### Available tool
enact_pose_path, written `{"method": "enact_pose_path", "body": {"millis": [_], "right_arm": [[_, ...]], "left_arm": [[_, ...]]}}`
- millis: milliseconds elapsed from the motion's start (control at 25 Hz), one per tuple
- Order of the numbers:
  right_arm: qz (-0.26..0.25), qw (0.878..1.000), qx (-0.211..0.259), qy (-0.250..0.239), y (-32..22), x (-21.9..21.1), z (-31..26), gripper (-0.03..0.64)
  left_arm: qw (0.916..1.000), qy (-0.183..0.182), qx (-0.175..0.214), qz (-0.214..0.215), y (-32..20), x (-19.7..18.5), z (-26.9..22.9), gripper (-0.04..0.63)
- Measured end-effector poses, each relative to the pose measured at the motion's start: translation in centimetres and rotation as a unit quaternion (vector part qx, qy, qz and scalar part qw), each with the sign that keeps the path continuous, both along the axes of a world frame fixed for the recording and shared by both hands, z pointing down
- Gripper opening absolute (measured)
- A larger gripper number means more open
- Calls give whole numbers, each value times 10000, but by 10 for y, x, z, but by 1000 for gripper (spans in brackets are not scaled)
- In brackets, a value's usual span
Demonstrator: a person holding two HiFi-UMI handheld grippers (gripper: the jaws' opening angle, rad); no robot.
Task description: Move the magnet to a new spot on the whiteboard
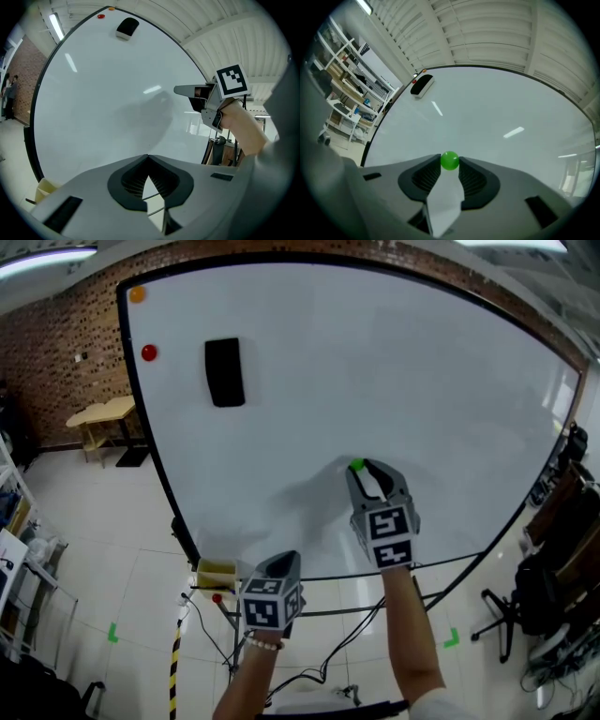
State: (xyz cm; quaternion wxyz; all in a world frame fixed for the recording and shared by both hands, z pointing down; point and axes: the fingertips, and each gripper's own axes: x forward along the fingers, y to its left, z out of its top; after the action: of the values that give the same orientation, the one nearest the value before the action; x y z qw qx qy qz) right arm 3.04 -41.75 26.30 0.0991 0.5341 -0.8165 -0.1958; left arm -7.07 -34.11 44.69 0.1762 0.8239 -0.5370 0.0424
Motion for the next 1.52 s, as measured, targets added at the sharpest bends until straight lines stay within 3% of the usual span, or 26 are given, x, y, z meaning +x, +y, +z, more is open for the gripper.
{"method": "enact_pose_path", "body": {"millis": [840,1200,1400,1520], "right_arm": [[443,9977,220,470,-29,-25,6,144],[283,9980,-203,-529,5,-1,18,158],[410,9944,-525,-814,21,13,47,154],[494,9898,-930,-955,29,18,81,119]], "left_arm": [[10000,-7,-36,-20,-5,-22,4,-3],[9998,54,-117,159,-1,-28,15,-3],[9993,83,-143,334,-2,-30,20,-3],[9987,93,-200,458,-2,-29,27,-3]]}}
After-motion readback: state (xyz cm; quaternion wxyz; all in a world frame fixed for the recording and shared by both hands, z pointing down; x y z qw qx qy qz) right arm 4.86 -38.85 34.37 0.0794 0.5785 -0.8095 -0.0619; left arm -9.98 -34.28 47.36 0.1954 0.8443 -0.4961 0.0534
